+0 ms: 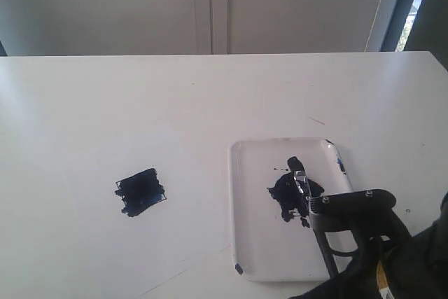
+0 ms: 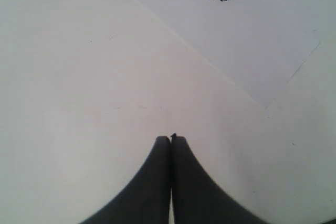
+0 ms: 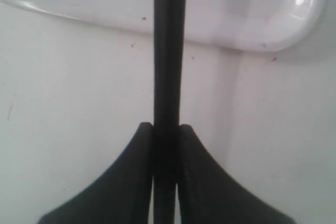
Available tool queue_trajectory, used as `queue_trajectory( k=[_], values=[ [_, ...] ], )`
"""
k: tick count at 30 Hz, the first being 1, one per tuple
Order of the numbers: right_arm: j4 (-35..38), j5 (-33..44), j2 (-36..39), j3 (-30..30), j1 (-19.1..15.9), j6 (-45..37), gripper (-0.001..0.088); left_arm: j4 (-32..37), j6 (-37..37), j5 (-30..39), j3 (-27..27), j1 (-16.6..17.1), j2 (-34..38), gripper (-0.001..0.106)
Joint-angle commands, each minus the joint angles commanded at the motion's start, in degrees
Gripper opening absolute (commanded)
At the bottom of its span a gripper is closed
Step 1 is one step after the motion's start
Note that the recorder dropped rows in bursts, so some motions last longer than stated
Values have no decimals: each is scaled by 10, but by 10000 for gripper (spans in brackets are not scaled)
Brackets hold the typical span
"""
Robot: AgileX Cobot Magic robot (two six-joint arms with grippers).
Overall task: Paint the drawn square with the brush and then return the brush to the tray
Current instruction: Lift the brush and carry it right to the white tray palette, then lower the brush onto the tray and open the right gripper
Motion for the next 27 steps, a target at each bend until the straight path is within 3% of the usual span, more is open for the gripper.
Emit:
queue_trajectory(
  k=[27],
  values=[
    [-15, 24, 30, 0, 0, 14, 0, -22, 4, -3, 5, 0, -22, 0]
  ],
)
